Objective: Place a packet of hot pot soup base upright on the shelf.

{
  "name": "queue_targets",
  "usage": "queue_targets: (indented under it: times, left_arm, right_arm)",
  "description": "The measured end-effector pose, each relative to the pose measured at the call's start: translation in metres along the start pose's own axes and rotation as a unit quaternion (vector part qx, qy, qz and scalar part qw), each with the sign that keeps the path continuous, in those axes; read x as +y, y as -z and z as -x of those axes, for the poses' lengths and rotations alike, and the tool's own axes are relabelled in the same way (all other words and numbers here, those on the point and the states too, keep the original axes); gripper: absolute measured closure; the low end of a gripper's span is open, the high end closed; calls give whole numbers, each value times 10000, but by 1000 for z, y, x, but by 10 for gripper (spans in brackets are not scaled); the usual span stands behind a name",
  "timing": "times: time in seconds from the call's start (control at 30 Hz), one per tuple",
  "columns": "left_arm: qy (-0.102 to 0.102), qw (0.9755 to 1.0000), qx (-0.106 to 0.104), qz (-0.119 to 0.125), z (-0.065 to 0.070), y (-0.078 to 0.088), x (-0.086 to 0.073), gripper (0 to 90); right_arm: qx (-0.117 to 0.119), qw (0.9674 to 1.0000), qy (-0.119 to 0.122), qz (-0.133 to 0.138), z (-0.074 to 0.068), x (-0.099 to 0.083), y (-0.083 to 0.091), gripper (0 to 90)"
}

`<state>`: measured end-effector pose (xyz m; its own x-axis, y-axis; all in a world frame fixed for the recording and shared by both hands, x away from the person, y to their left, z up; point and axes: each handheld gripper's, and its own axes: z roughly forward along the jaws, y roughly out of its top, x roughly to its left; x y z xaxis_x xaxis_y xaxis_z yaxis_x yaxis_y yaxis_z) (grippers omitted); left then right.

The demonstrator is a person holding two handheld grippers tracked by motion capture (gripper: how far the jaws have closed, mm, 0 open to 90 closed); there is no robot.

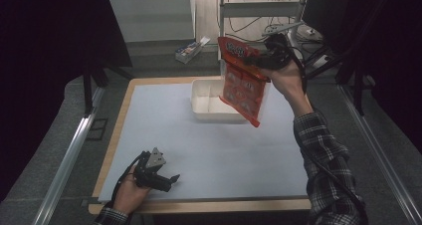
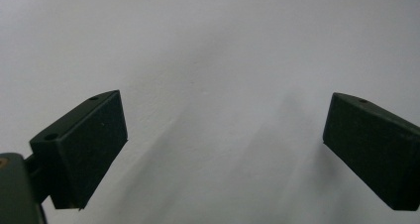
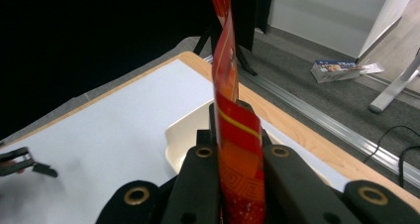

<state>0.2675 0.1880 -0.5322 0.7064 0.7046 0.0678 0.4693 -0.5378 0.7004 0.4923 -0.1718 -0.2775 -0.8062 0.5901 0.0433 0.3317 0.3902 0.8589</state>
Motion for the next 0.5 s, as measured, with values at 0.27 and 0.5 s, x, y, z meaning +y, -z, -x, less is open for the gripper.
queue_targets:
  times: [0.27,0.5]
  left_arm:
    - [-11,10000,8,-7,0,0,0,32]
    - [-20,10000,7,-11,0,0,0,33]
  right_arm:
    - [-90,9999,62,47,13,7,-17,886]
    - [-92,9999,124,65,25,13,-34,886]
